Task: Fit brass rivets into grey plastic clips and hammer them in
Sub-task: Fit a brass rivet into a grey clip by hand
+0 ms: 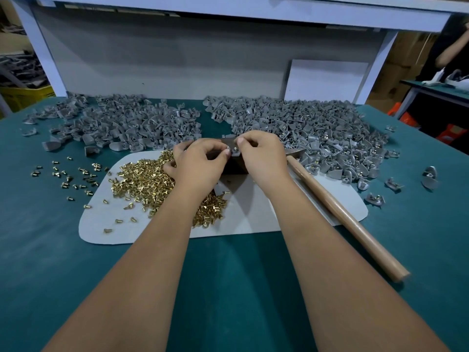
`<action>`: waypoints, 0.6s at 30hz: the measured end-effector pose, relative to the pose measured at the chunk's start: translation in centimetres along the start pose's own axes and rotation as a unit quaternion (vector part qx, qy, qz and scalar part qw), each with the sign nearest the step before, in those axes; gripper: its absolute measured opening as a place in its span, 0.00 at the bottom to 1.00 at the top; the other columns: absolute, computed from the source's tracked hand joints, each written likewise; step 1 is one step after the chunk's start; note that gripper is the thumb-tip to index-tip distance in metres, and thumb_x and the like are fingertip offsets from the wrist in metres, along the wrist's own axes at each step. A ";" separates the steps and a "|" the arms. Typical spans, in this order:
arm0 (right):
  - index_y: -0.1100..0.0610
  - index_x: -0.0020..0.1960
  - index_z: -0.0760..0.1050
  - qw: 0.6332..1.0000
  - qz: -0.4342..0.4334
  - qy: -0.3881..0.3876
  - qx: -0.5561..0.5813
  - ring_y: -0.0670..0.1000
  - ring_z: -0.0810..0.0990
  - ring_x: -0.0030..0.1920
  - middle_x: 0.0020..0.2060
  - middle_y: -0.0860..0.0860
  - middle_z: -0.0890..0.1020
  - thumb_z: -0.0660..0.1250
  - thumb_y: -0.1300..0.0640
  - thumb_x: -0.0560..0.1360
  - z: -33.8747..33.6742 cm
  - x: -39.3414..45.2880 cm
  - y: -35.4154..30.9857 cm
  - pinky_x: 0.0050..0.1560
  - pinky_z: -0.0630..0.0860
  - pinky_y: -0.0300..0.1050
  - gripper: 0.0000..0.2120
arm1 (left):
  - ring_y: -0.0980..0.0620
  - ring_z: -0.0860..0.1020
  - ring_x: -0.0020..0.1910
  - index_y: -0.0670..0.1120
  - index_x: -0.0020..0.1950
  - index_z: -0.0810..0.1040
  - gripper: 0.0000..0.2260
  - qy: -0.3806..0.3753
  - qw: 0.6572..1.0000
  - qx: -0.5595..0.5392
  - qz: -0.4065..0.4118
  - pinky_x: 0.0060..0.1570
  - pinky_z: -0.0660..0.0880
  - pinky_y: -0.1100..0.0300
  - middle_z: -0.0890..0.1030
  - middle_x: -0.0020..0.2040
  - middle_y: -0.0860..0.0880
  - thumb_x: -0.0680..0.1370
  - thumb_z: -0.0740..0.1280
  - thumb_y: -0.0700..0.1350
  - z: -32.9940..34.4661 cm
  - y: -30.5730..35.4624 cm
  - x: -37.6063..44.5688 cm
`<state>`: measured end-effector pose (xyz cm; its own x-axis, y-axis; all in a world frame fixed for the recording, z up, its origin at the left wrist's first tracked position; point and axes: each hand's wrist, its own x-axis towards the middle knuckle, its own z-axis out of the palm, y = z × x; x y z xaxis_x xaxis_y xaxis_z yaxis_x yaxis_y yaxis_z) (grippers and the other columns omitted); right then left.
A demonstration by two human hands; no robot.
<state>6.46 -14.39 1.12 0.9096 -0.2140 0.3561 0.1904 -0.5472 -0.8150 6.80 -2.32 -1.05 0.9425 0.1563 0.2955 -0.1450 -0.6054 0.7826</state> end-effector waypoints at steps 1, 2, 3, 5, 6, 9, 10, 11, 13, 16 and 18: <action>0.54 0.47 0.82 1.000 0.000 -0.006 -0.002 0.46 0.78 0.44 0.41 0.47 0.82 0.65 0.57 0.77 0.0 0.0 0.0 0.44 0.72 0.41 0.07 | 0.54 0.59 0.68 0.65 0.35 0.74 0.10 0.001 1.000 -0.002 0.000 0.59 0.52 0.48 0.72 0.44 0.70 0.77 0.68 0.56 0.0 0.0 0.0; 0.54 0.47 0.82 1.000 -0.001 -0.015 -0.008 0.47 0.78 0.45 0.42 0.47 0.82 0.66 0.57 0.76 -0.1 0.1 0.0 0.45 0.73 0.41 0.07 | 0.54 0.59 0.68 0.65 0.35 0.74 0.10 0.003 1.000 -0.003 0.000 0.60 0.52 0.48 0.72 0.44 0.70 0.76 0.68 0.56 0.1 0.0 0.0; 0.54 0.47 0.83 0.999 -0.006 -0.025 -0.020 0.47 0.79 0.46 0.43 0.47 0.83 0.66 0.58 0.75 -0.1 0.1 -0.1 0.46 0.73 0.41 0.06 | 0.54 0.59 0.68 0.65 0.35 0.74 0.10 0.003 1.000 -0.003 0.001 0.61 0.53 0.48 0.72 0.44 0.69 0.76 0.68 0.56 0.1 0.0 0.0; 0.55 0.46 0.83 0.998 -0.018 -0.039 -0.045 0.49 0.79 0.46 0.44 0.49 0.83 0.67 0.61 0.75 0.0 0.1 -0.1 0.49 0.75 0.43 0.06 | 0.53 0.60 0.68 0.64 0.35 0.74 0.10 0.001 1.000 -0.004 0.005 0.64 0.55 0.45 0.72 0.44 0.69 0.76 0.68 0.56 0.1 0.0 0.0; 0.56 0.46 0.83 0.998 -0.020 -0.039 -0.048 0.50 0.79 0.46 0.44 0.50 0.83 0.67 0.62 0.75 0.0 0.0 -0.1 0.50 0.75 0.44 0.06 | 0.52 0.60 0.68 0.64 0.35 0.74 0.10 0.000 1.000 -0.004 0.006 0.64 0.55 0.44 0.72 0.44 0.69 0.76 0.68 0.57 0.0 0.0 0.0; 0.57 0.45 0.81 0.999 -0.031 -0.011 -0.035 0.50 0.78 0.45 0.43 0.51 0.81 0.66 0.62 0.76 0.3 -0.1 -0.2 0.49 0.74 0.44 0.05 | 0.51 0.61 0.67 0.65 0.36 0.74 0.09 -0.004 1.000 0.001 0.008 0.64 0.56 0.44 0.74 0.48 0.66 0.77 0.67 0.57 -0.1 0.0 0.0; 0.57 0.45 0.80 0.999 -0.034 0.008 -0.020 0.49 0.77 0.44 0.42 0.50 0.81 0.66 0.61 0.76 0.3 -0.1 -0.3 0.47 0.73 0.44 0.04 | 0.51 0.62 0.66 0.65 0.37 0.74 0.09 -0.004 1.000 0.002 0.009 0.64 0.57 0.44 0.74 0.49 0.66 0.77 0.67 0.57 -0.1 0.1 0.0; 0.56 0.45 0.79 0.999 -0.034 0.029 -0.001 0.48 0.77 0.42 0.40 0.48 0.80 0.66 0.61 0.77 0.2 -0.1 -0.4 0.46 0.73 0.43 0.04 | 0.51 0.62 0.66 0.65 0.37 0.75 0.08 -0.003 1.000 0.003 0.010 0.63 0.57 0.44 0.74 0.50 0.66 0.77 0.67 0.57 -0.1 0.1 0.1; 0.55 0.44 0.78 0.997 -0.027 0.059 0.029 0.43 0.76 0.38 0.36 0.44 0.78 0.67 0.61 0.76 -0.1 0.0 -0.4 0.43 0.72 0.39 0.04 | 0.51 0.61 0.66 0.65 0.37 0.75 0.08 -0.001 1.000 0.005 0.009 0.62 0.56 0.45 0.74 0.50 0.66 0.77 0.68 0.57 -0.1 0.1 0.0; 0.54 0.43 0.80 0.998 -0.011 0.054 0.039 0.41 0.76 0.37 0.34 0.43 0.79 0.69 0.62 0.74 -0.4 0.2 -0.1 0.44 0.74 0.38 0.05 | 0.50 0.61 0.66 0.65 0.36 0.74 0.10 -0.001 1.000 -0.003 0.014 0.63 0.56 0.45 0.74 0.49 0.66 0.76 0.68 0.56 0.1 0.0 0.0; 0.55 0.44 0.82 0.998 -0.007 0.037 0.041 0.43 0.77 0.39 0.35 0.44 0.80 0.70 0.64 0.73 -0.3 0.3 -0.1 0.45 0.75 0.38 0.05 | 0.52 0.61 0.66 0.66 0.35 0.74 0.10 0.001 1.000 -0.002 0.014 0.59 0.55 0.49 0.73 0.47 0.67 0.76 0.68 0.57 0.1 0.1 0.0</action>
<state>6.57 -14.69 1.43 0.8775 -0.2673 0.3981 0.2358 -0.4824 -0.8437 6.82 -2.46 -1.04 0.9373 0.1421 0.3183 -0.1715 -0.6069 0.7760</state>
